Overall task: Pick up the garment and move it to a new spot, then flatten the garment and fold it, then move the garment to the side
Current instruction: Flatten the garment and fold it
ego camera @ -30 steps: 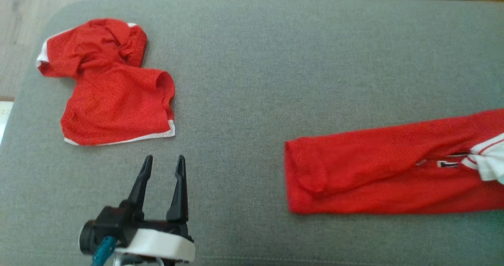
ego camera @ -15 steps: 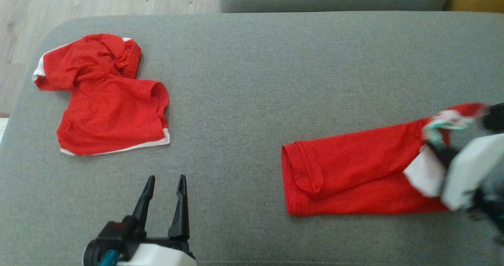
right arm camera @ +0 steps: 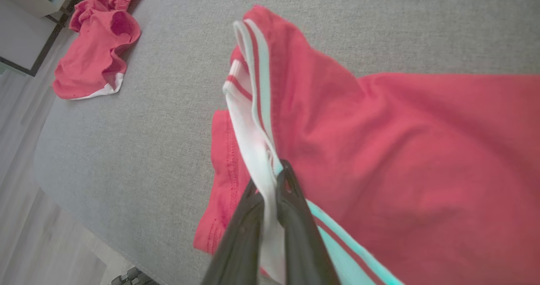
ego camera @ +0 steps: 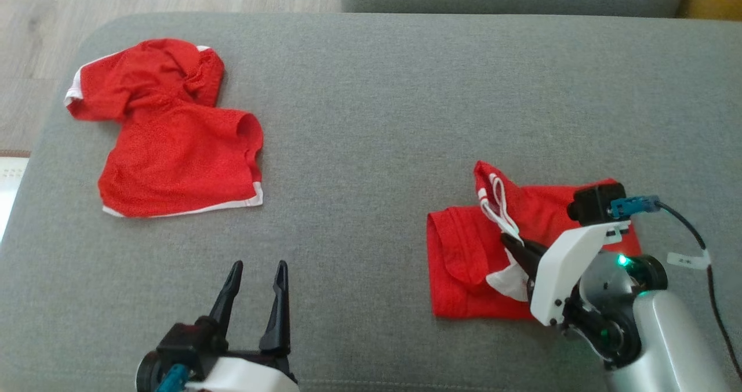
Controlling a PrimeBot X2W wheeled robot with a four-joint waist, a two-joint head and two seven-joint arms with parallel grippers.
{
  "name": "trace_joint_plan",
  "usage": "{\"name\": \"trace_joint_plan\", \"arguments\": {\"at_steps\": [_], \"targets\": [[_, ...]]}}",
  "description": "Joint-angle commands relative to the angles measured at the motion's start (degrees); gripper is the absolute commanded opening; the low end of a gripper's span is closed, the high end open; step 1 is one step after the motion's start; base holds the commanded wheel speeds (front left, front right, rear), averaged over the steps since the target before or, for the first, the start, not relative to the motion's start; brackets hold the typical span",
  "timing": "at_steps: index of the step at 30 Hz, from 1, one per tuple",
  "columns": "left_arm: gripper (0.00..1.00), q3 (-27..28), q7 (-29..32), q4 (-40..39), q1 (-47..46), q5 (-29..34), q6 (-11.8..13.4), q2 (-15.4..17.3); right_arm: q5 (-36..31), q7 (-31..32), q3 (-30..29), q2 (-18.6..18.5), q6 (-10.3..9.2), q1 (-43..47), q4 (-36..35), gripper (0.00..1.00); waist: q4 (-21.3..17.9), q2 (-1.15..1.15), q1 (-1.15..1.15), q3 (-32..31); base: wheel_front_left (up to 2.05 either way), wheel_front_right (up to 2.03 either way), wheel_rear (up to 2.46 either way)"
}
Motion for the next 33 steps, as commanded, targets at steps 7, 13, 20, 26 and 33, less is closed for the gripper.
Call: {"name": "trace_joint_plan", "arguments": {"at_steps": [7,13,20,26,33], "targets": [[1.00,1.2,-0.7,-1.2,-2.0,-0.3,0.4,-0.4,-0.2,-4.0,2.5,1.1,-0.04,-4.8,2.8,0.00,0.5,0.00,0.00,0.4,0.00,0.00,0.00],[1.00,1.7,-0.7,-0.8,-2.3,0.1,0.1,-0.4,8.2,-9.7,6.4,1.1,-0.04,-5.3,4.8,1.00,0.2,0.00,0.00,0.3,0.00,0.00,0.00],[1.00,2.0,-0.7,-0.8,-2.0,0.4,0.1,-0.4,19.9,-21.8,6.9,1.1,-0.04,-3.8,3.3,1.00,-0.2,0.00,0.00,-0.7,0.00,0.00,0.00],[1.00,2.5,-0.7,-1.2,-1.3,0.6,0.3,-0.4,4.5,-35.8,3.6,1.0,-0.04,-1.3,-0.4,1.00,-1.4,0.00,0.00,-1.7,0.00,0.00,0.00],[1.00,4.3,-0.7,-0.4,-1.6,3.1,-0.9,-0.4,-13.8,-50.6,-4.2,-1.5,-0.04,5.1,0.9,1.00,-1.1,0.00,0.00,-4.2,0.00,0.00,0.00]]}}
